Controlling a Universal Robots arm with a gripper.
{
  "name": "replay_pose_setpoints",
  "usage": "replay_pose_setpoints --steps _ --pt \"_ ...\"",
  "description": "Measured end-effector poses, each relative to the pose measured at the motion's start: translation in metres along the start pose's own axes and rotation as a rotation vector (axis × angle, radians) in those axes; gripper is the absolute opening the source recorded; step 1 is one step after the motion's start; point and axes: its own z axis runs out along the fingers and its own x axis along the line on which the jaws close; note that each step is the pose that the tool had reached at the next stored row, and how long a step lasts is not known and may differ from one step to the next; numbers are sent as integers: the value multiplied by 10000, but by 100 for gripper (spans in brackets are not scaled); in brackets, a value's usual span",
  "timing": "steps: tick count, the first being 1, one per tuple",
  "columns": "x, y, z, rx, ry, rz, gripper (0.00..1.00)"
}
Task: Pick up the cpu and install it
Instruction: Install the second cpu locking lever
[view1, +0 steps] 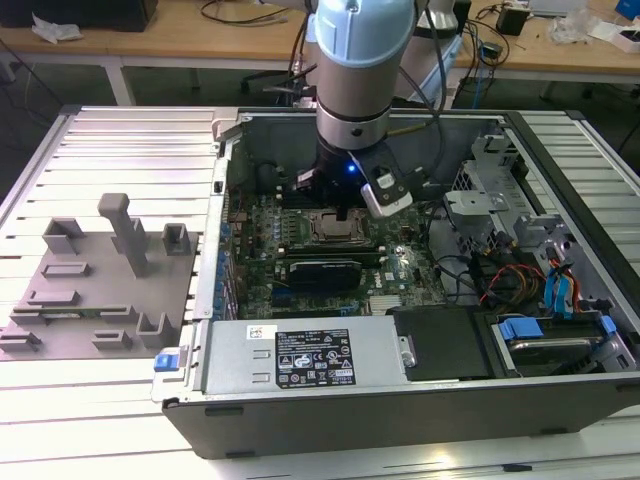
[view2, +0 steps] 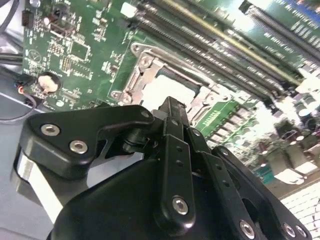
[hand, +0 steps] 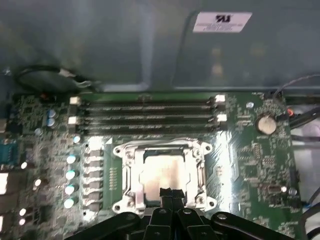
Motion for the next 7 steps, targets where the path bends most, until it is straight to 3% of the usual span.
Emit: replay_pose_setpoints --steps 7 --pt "-13 8 2 4 0 4 11"
